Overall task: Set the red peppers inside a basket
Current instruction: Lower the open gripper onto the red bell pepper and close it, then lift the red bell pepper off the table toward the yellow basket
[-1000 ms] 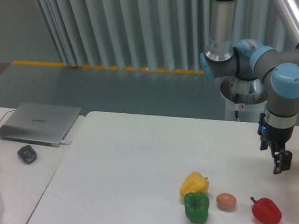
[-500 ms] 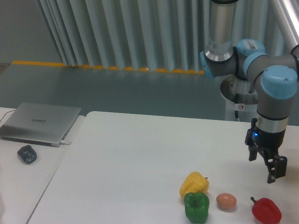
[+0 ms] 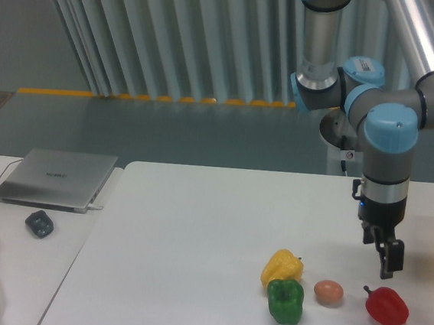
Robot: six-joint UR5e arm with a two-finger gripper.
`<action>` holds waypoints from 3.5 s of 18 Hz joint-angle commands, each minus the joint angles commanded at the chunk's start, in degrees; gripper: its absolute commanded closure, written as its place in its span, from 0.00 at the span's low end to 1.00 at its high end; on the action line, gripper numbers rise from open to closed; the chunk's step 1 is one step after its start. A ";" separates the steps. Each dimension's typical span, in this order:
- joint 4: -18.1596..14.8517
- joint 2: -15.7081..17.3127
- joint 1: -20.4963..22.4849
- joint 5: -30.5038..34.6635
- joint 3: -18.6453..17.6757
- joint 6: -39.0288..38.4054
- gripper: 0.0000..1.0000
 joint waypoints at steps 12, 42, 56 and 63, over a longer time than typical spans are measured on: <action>2.20 -5.98 -0.61 3.61 2.64 4.25 0.00; 2.29 -7.74 -2.02 5.01 1.06 3.46 0.36; 1.59 -4.58 -1.93 6.16 0.88 1.35 0.51; -6.32 1.66 0.97 5.72 1.06 2.15 0.51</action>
